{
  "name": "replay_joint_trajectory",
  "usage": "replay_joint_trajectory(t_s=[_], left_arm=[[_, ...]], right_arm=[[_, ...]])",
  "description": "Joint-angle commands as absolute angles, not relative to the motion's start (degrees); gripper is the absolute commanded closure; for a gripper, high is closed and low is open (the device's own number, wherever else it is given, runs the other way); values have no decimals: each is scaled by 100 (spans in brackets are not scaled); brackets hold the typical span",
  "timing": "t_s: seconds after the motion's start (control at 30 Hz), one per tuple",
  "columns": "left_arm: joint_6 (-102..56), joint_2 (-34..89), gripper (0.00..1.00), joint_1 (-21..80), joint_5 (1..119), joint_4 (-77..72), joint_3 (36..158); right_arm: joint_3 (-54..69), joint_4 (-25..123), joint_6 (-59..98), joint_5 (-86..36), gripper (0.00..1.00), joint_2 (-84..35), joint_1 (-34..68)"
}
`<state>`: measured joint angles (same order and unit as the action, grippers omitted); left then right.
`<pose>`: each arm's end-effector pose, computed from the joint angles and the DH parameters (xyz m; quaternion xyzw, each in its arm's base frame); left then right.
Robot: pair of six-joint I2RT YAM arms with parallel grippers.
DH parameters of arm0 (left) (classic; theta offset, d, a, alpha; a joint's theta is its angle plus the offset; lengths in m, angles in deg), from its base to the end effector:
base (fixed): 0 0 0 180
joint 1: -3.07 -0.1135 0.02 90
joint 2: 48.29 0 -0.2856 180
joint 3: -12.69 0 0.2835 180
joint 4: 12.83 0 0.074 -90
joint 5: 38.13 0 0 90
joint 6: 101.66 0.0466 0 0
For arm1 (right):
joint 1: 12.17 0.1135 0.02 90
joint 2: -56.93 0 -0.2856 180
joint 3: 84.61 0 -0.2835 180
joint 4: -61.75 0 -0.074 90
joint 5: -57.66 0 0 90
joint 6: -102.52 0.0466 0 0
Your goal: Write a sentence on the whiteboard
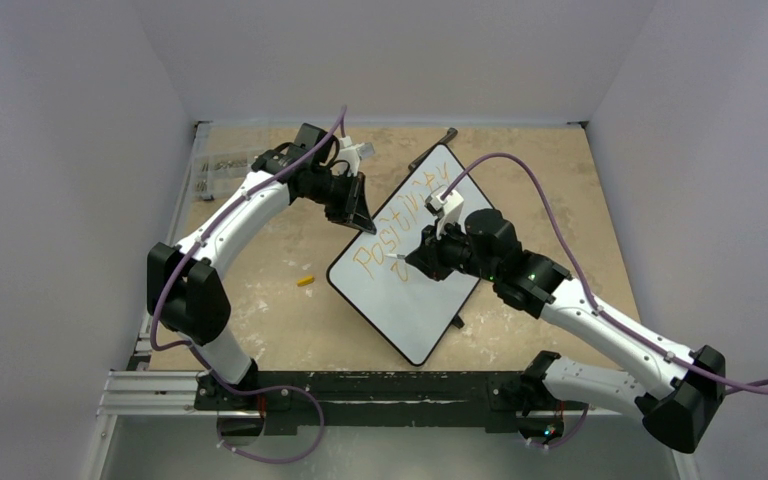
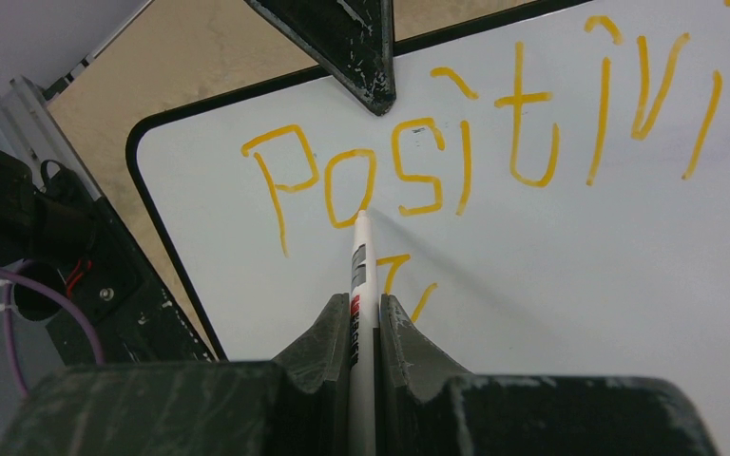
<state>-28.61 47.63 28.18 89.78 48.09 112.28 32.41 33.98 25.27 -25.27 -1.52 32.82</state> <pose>0.3431 -0.1924 0.3226 0.1559 0.8986 -0.3866 0.1370 0.1824 0.1905 0.3318 -0.2640 0.7913 0.3102 0.4560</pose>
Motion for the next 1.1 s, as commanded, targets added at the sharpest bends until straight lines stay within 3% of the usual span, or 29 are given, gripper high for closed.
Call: replay_joint_trajectory(t_s=[0.0, 1.07], left_arm=[[-2848, 4504, 100, 2803, 8528, 4573, 11260], [-2844, 4497, 100, 2800, 8531, 4544, 11234]], right_arm=[[3214, 3597, 2415, -2477, 100, -71, 3292], [3769, 3568, 2468, -2953, 100, -301, 3301]])
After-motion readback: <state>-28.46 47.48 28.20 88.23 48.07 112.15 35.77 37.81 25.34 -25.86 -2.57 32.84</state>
